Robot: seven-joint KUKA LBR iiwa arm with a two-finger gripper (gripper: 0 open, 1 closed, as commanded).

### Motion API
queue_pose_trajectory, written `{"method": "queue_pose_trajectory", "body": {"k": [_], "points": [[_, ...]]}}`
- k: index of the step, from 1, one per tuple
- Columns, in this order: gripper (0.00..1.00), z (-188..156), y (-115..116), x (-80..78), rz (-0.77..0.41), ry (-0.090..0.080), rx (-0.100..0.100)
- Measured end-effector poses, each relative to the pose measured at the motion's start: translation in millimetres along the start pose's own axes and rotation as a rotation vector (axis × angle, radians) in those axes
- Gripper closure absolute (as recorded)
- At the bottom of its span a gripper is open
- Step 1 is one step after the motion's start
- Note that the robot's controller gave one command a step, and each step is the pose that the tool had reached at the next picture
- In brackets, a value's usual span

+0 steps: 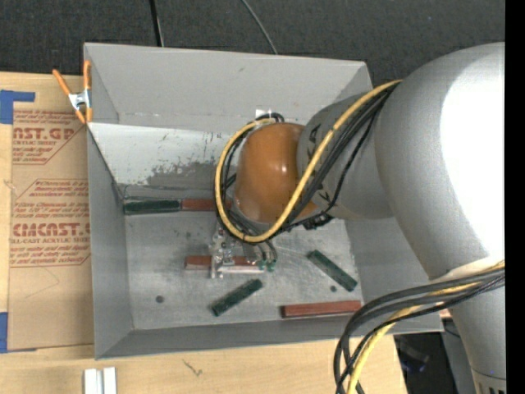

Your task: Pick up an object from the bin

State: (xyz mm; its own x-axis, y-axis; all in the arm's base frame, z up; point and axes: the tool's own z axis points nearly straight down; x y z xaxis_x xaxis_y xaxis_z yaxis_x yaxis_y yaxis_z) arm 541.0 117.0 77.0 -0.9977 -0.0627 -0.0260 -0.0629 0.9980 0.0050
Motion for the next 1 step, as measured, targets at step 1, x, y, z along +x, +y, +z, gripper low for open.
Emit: {"method": "queue_pose_trajectory", "body": {"k": [1], "points": [[1.0,0.0,0.0,0.0,0.0,0.0,0.0]]}}
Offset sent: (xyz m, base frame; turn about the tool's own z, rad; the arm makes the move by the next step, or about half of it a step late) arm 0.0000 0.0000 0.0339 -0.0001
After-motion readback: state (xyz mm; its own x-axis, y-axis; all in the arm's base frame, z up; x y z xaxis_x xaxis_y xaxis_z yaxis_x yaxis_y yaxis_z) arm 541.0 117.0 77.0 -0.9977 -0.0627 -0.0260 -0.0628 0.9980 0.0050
